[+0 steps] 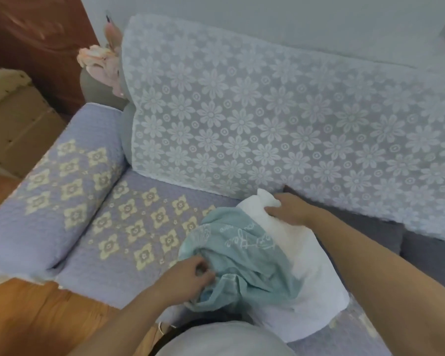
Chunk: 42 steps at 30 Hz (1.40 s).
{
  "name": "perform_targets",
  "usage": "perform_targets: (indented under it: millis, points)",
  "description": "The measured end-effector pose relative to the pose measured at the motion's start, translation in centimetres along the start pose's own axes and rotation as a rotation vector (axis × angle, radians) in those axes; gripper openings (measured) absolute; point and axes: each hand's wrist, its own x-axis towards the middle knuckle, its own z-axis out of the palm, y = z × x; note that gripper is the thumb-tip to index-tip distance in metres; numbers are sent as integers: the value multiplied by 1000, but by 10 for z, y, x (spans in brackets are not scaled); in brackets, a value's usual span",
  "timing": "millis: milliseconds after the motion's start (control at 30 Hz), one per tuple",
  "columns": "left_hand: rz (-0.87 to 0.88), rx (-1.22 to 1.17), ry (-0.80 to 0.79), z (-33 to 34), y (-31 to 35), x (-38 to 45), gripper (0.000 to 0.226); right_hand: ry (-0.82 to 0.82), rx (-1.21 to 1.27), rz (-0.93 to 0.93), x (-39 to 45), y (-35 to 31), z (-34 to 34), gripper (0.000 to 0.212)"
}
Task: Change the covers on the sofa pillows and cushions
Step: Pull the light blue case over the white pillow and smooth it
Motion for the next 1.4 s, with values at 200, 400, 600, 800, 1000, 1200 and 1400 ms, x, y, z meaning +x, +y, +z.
perform_targets:
  millis: [200,400,600,800,1000,1200,1400]
  points:
    - [-430,-261,349,9,31,5,82,271,160,-25,-16,-36,76,37]
    - [-576,-762,283,36,45,43,120,362,230,-32,-40,-53,116,21]
    - [-506,-517,450,41,-3,54,69,469,232,-18,-63,-30,117,29]
    - [-450,-760,532,13,-32,62,26,584,302,-25,-82,-16,112,27]
    - [-509,-1663,507,-61,-56,46,38,811,444,141,-86,22,71,27]
    - [-450,-1127,7,-106,-71,16,30,933,568,200,-88,48,45,26]
    - [-366,-1171,373,-126,-93,11,29,906,567,193,-87,45,51,26]
